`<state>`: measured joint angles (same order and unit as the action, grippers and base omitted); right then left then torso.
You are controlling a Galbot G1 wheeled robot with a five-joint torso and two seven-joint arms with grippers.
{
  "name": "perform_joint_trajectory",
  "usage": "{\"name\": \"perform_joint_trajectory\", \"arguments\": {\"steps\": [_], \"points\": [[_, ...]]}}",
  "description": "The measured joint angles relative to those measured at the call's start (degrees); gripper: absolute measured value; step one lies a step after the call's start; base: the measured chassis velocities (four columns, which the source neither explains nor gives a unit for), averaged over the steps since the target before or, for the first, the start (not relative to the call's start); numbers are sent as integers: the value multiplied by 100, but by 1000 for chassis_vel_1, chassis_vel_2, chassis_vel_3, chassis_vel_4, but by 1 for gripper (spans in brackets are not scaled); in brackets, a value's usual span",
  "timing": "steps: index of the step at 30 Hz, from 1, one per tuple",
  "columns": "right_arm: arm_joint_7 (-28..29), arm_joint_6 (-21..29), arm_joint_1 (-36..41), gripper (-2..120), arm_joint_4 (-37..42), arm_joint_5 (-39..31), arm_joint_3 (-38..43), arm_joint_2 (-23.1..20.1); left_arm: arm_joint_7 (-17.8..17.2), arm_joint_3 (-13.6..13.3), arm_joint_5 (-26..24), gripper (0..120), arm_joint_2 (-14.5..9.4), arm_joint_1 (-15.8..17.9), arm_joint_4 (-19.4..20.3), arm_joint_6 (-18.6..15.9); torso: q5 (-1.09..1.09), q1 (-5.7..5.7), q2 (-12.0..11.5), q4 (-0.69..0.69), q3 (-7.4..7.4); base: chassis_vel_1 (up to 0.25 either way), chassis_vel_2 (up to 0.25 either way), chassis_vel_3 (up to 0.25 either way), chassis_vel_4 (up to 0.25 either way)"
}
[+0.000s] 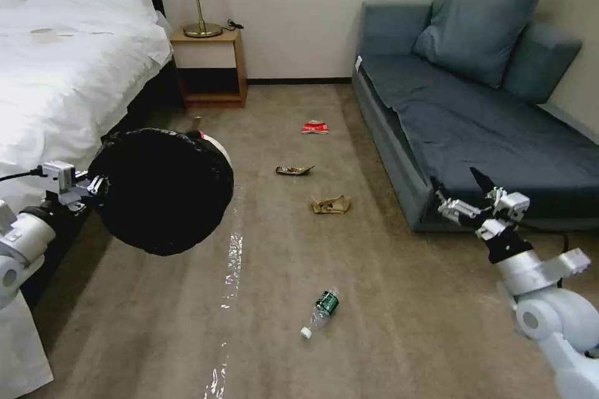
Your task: Pick up the trash bin, then pick up the garbage on the floor and place it into the trash bin.
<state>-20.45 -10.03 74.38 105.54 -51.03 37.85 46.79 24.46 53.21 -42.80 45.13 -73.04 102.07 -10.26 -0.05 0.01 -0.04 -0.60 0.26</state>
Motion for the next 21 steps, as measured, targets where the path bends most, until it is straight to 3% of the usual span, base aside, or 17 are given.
{"name": "perform_joint_trajectory", "arguments": {"steps": [3, 5, 9, 10, 11, 12, 13, 14, 16, 17, 18, 21], "points": [[-509, -113, -424, 100, -363, 356, -200, -237, 65, 9, 8, 1, 80, 58, -51, 14, -2, 0, 0, 0, 0, 0, 0, 0, 0], [-1277, -266, -1450, 100, -1165, 1380, -855, -524, 133, 78, 2, 1, 226, 139, -106, 19, -1, 0, 0, 1, 0, 0, 0, 0, 0], [-1967, -443, -2350, 100, -1966, 1995, -1730, -506, 171, 178, 18, 1, 333, 147, -119, 78, -1, 0, 0, 1, 0, 0, 0, 0, 0], [-2424, -597, -2817, 100, -2312, 2247, -2155, -410, 170, 223, 55, 1, 375, 115, -112, 111, 8, 0, 0, -4, 2, 0, 0, 0, 0], [-2424, -597, -2817, 100, -2312, 2247, -2155, -410, 170, 223, 55, 1, 375, 115, -112, 111, 8, 0, 0, -4, 2, 0, 0, 0, 0], [-2869, -752, -3218, 100, -2557, 2578, -2472, -317, 183, 267, 98, 1, 425, 61, -76, 134, 7, 0, 0, 2, 1, 0, 0, 0, 0], [-3320, -941, -3597, 100, -2787, 3134, -2820, -201, 201, 306, 139, 1, 485, 4, -38, 160, -7, 0, 0, 3, -1, 0, 0, 0, 0], [-3320, -941, -3597, 100, -2787, 3134, -2820, -201, 201, 306, 139, 1, 485, 4, -38, 160, -7, 0, 0, 3, -1, 0, 0, 0, 0], [-3827, -1234, -3986, 100, -3079, 4010, -3255, 10, 202, 365, 213, 1, 637, -81, 8, 185, 1, 0, 0, 5, 1, 0, 0, 0, 0], [-3827, -1234, -3986, 100, -3079, 4010, -3255, 10, 202, 365, 213, 1, 637, -81, 8, 185, 1, 0, 0, 5, 1, 0, 0, 0, 0], [-4016, -1493, -4187, 100, -3323, 4537, -3656, 175, 173, 406, 292, 1, 792, -154, 66, 243, -4, 0, 0, 3, -1, 0, 0, 0, 0], [-4219, -1809, -4256, 100, -3679, 5068, -3993, 430, 162, 471, 380, 1, 952, -308, 169, 274, 3, 0, -1, -4, 0, 0, 0, 0, 0]]}}
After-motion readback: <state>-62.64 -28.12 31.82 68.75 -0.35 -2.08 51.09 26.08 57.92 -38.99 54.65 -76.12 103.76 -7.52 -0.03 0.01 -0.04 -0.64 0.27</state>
